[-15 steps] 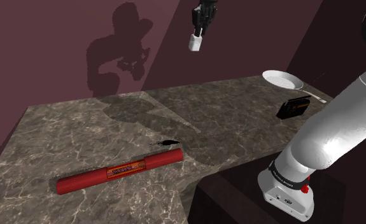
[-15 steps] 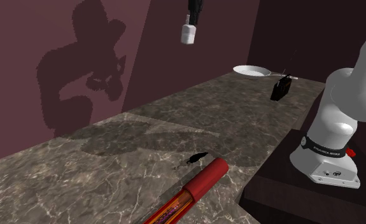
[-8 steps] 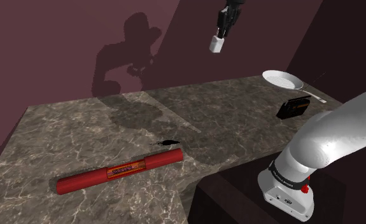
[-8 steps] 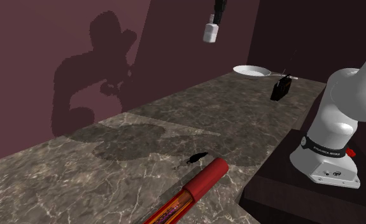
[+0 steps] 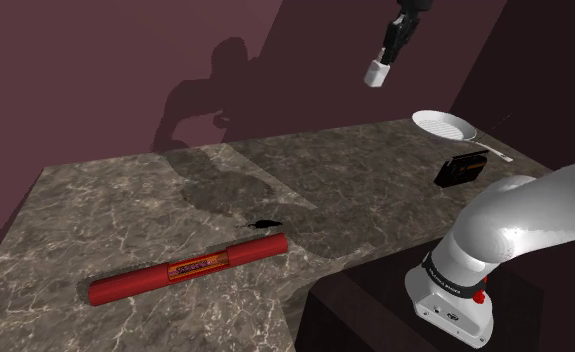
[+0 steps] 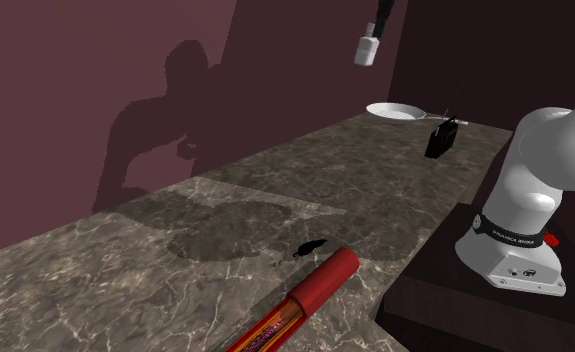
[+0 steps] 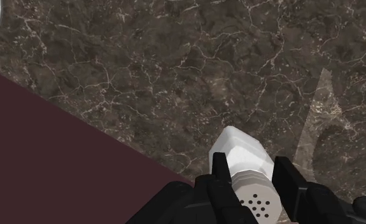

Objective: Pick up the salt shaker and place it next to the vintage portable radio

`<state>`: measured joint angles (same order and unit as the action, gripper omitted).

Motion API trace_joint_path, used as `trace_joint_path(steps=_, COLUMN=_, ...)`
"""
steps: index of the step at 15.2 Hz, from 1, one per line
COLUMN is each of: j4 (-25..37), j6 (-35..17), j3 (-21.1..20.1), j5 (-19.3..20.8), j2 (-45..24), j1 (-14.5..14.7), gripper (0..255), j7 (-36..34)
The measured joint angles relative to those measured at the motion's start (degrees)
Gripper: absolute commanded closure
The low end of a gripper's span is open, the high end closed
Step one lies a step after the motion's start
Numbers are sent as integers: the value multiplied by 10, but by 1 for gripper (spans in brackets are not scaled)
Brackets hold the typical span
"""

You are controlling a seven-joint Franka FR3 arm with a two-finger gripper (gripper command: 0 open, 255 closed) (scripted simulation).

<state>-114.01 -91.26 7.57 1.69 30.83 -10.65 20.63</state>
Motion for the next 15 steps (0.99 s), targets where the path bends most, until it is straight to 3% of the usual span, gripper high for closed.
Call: trace_joint_path(steps=15, j4=-52, j6=65, j3=141, j5=89, j2=129, j1=-60, gripper=255, j7=177)
